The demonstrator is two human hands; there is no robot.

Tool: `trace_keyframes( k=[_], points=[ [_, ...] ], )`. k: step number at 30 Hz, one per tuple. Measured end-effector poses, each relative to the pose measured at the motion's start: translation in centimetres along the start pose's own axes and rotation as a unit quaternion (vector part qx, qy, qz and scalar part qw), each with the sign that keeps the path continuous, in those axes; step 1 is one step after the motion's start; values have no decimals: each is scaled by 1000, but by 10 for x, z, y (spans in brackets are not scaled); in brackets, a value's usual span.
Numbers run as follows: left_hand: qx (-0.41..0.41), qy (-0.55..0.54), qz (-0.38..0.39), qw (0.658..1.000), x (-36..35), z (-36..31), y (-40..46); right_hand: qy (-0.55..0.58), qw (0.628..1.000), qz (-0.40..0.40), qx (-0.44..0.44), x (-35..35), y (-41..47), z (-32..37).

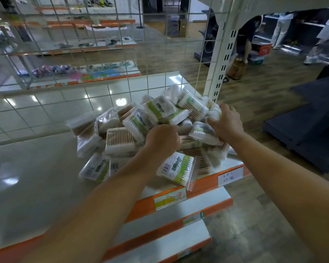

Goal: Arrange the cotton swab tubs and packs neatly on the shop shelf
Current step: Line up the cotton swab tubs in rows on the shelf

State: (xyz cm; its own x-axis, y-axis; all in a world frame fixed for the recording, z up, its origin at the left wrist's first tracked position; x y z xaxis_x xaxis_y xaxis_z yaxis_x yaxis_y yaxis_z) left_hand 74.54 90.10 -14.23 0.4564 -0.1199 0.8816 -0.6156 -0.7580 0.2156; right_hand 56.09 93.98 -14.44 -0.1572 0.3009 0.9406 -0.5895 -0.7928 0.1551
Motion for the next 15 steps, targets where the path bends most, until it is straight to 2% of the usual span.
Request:
trace_keyframes(
  k=[3,8,11,15],
  points=[
    [8,-33,-54,998,16,12,3,-14,999,29,-1,-8,7,0],
    [15,-33,-96,995,35,25,3,-65,996,57,11,-13,14,5],
    [26,-29,-93,995,35,28,1,-82,994,68,8,-14,14,7],
    [31,-28,-93,995,34,29,0,-21,999,41,24,-12,10,12]
  ],
)
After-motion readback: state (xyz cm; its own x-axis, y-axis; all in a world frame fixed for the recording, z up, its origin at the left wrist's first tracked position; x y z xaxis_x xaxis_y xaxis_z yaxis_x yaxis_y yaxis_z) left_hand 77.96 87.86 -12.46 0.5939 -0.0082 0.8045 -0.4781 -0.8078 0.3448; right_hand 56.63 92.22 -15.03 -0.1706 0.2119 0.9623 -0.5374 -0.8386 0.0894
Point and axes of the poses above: each hand's wrist, its own y-axis towards the middle knuckle, its own x-axis out of the back of the hand, z = x × y, the point moved 10 cm from there along y, towards the middle knuckle, and after that the axes turned 15 degrees about -y, right-handed, at the moved point
